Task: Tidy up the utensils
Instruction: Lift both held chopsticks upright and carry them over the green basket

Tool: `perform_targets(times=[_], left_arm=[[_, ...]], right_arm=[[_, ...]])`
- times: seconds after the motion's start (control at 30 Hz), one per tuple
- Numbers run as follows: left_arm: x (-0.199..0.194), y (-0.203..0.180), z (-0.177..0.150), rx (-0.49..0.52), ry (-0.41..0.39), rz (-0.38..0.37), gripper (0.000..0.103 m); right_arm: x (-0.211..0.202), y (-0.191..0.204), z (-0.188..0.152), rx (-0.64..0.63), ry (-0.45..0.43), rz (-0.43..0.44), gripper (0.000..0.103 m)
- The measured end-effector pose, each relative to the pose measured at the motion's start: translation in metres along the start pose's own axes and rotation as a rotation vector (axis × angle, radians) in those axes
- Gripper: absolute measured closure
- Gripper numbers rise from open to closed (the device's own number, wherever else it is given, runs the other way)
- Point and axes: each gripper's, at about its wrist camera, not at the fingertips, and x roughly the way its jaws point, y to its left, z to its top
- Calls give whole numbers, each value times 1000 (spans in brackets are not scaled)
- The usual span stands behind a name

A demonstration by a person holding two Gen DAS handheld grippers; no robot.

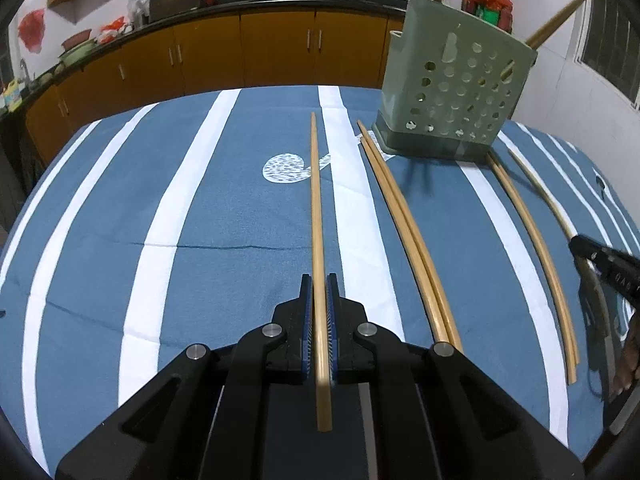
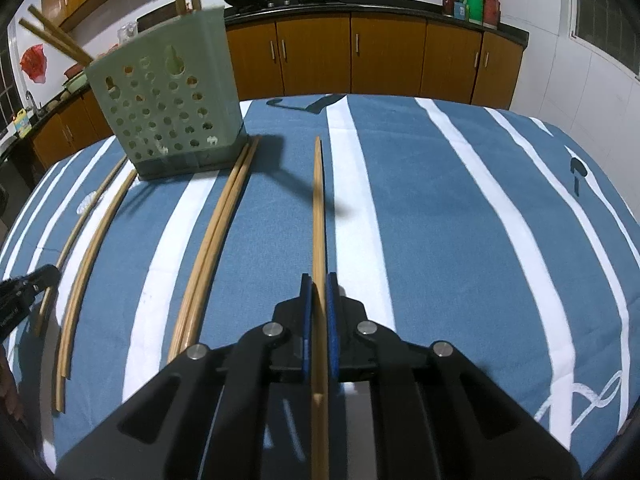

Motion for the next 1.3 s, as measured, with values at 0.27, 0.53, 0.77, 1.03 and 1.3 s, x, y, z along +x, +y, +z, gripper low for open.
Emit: perform_targets(times=[0.27,0.53,0.77,1.03,1.3], left_arm=[[-44,11,27,-39,-138,-17,96],[-87,20,57,-86,-284,-28,96],[-76,17,51,-80,-258,-26,96],[-65,13,38,-76,-206,-36,96],[-53,8,28,-77,-159,-56,96]], right_arm=[[-58,-10,31,33,-167,12,95],[-93,-10,50,31,-259,27,95],[-51,-2,37,-5,-147,-3,95],[4,7,19,-27,-34,-21,95],[4,3,7,-37,3,-5,92]])
